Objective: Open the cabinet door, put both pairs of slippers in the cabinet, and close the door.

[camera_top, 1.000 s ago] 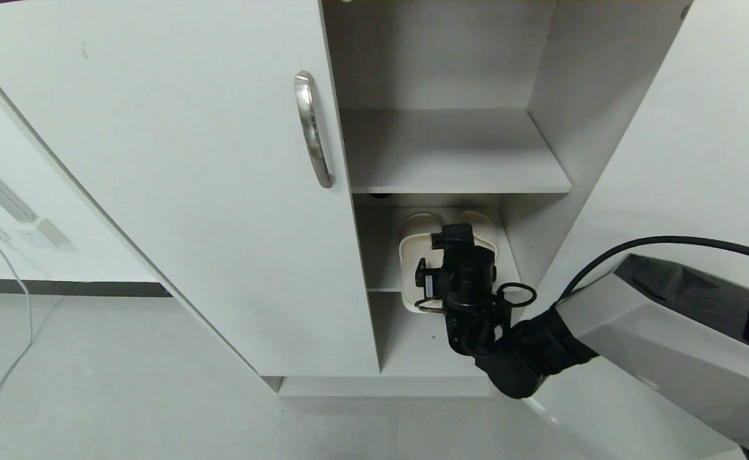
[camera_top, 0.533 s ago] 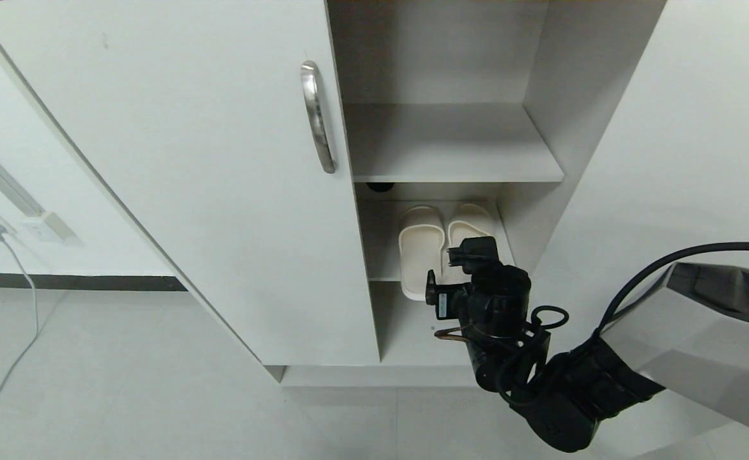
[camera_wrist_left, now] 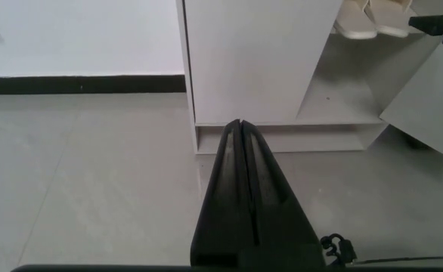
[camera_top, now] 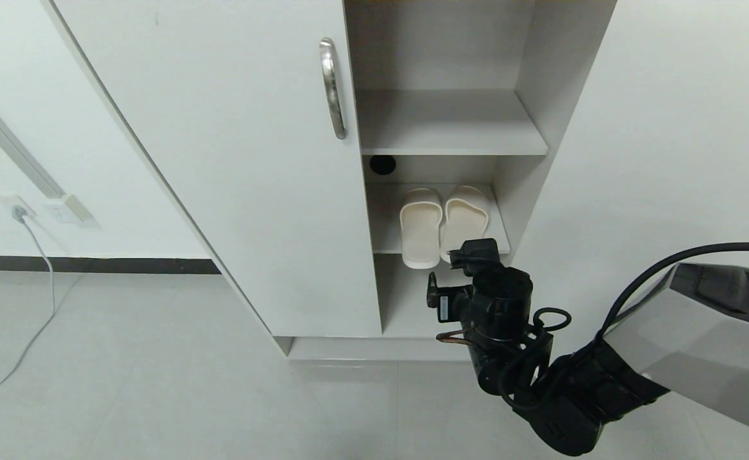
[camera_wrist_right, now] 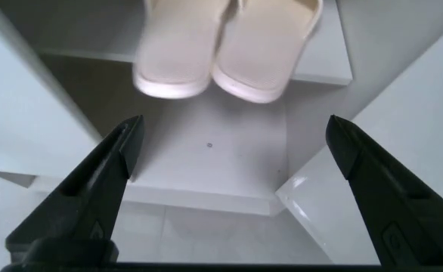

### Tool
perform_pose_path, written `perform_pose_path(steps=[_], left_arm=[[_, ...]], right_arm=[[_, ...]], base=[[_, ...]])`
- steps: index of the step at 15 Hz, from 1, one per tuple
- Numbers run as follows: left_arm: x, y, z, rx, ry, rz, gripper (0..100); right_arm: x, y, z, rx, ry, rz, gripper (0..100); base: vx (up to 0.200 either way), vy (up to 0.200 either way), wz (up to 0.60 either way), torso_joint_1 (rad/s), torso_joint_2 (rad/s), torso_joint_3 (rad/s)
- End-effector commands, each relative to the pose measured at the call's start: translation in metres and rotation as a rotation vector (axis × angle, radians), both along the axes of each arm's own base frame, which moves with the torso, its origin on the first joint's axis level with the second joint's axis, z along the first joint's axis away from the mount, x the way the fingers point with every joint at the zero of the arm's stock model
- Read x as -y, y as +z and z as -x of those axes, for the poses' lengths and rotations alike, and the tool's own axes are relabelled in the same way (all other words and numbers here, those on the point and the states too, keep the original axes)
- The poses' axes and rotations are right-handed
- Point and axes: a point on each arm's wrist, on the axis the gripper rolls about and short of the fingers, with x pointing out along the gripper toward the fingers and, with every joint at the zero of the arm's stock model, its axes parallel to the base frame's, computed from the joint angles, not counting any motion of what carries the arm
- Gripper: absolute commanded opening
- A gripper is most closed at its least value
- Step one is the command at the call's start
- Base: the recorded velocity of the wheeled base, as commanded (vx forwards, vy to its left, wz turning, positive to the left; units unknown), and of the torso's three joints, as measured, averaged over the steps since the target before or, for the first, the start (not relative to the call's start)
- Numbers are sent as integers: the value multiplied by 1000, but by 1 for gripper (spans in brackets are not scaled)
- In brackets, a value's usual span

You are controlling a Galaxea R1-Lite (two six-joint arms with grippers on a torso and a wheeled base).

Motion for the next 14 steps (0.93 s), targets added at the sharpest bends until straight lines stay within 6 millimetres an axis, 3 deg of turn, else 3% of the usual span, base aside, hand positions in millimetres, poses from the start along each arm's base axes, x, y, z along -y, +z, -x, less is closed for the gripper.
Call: perform_pose_path(steps=[1,6,14], left_arm=[[0,0,0,-2,1,0,0],[0,0,0,-2,-1,-2,0],[0,0,0,-2,-2,-2,0]], right_arm=[[-1,0,1,0,3,0,100],[-2,-5,1,-6,6,7,100],[-1,-9,2,-17,-26,23,100]], base=[[0,0,0,0,0,0],[0,0,0,0,0,22],[0,0,0,1,2,183]])
